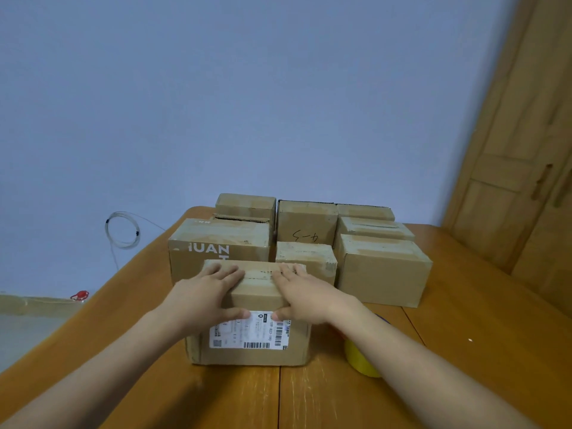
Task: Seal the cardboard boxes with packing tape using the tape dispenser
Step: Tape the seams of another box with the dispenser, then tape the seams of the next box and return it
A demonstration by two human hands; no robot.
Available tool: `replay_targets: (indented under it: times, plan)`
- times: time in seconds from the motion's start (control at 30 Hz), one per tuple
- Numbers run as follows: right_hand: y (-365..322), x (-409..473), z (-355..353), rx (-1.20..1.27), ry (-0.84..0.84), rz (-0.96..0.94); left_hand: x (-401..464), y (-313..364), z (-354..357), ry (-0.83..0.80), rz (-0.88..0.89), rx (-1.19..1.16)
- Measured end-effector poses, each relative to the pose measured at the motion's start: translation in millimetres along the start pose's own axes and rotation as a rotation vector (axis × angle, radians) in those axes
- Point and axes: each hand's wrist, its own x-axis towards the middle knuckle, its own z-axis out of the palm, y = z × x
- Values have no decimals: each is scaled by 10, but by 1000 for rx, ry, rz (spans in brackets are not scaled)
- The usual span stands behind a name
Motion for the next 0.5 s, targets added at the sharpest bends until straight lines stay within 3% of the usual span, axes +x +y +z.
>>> replay_targets:
  times: [0.5]
  plan:
    - [-7,-4,205,34,137,41,12,58,99,81,56,99]
